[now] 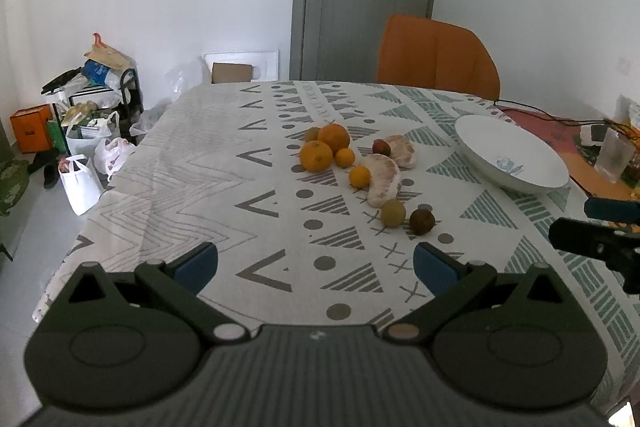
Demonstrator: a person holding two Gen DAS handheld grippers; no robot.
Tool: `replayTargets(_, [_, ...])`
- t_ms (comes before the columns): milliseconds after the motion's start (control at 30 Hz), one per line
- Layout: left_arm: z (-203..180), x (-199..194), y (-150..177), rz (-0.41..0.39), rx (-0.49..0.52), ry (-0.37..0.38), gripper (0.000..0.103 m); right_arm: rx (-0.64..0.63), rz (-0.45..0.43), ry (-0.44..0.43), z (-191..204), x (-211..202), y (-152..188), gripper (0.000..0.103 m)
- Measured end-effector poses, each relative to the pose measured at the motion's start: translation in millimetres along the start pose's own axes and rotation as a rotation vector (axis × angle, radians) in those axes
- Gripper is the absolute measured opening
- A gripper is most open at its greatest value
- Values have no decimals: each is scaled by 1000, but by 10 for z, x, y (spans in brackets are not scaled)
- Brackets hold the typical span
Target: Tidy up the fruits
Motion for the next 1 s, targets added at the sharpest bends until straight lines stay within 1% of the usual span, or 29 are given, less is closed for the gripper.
replayTargets(200, [-30, -15, -42, -6, 0, 5, 103, 2, -6, 6, -5, -17, -13, 103])
replayTargets(333, [-22, -28, -2, -15, 0, 6, 103, -1, -4, 4, 2, -21, -18, 103])
replayTargets(433, [-21, -44, -4, -21, -3, 12, 103, -24, 8, -11, 40, -34, -11, 103])
replayTargets(533, [-3, -52, -4, -24, -3, 10, 103, -35, -10, -15, 77, -65, -23, 103])
replayTargets(1000, [2, -90, -12, -50, 6, 24, 103, -8, -4, -10, 21, -74, -23, 103])
Point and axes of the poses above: each gripper's, at about its wrist camera, not at the fingertips, and x roughly the way its jaws point, z to its left, y to its underside, the point moved 8 cm from there along x, roughly the way its jaws point, and after that the axes turned 5 degrees about y, right-handed, at the moved point
